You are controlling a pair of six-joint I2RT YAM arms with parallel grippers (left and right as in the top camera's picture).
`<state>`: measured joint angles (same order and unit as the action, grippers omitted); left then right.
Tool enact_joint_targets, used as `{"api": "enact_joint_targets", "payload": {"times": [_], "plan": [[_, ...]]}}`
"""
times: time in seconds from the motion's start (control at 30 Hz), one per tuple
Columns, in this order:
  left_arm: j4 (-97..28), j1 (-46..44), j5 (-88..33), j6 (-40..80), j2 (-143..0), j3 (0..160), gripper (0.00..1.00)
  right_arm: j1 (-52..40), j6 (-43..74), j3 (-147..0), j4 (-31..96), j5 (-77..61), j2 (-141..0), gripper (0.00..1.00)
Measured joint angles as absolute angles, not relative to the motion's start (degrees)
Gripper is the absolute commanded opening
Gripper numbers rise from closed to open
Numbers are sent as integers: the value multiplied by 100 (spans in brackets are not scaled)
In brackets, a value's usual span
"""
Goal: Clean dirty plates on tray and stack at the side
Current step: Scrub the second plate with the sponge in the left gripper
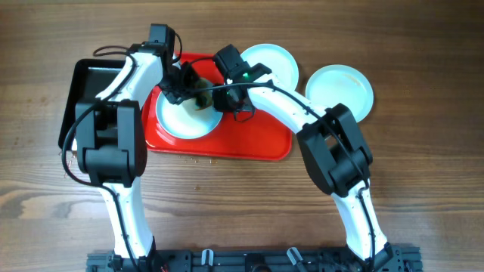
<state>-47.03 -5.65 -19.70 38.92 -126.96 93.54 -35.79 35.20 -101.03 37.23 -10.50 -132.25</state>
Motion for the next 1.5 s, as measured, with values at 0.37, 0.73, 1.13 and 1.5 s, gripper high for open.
{"api": "enact_joint_targets", "payload": {"times": [0.37, 0.73, 1.13, 1.5], "plan": [[-5426, -504, -1173, 3098, -12420, 9277, 4, -3638, 3437, -10110, 3581, -1498, -13312, 4], [-5916, -432, -838, -952, -12147, 9137, 4, -3529, 3533, -10143, 3546, -1651, -13371, 4], [-5116, -436, -794, -213, -12368, 9050, 4, -3503, 3616, -10154, 3472, -1610, -13384, 4], [-4289, -429, -672, 1577, -12536, 9697, 4, -3439, 3763, -10197, 3441, -1455, -13399, 4]]}}
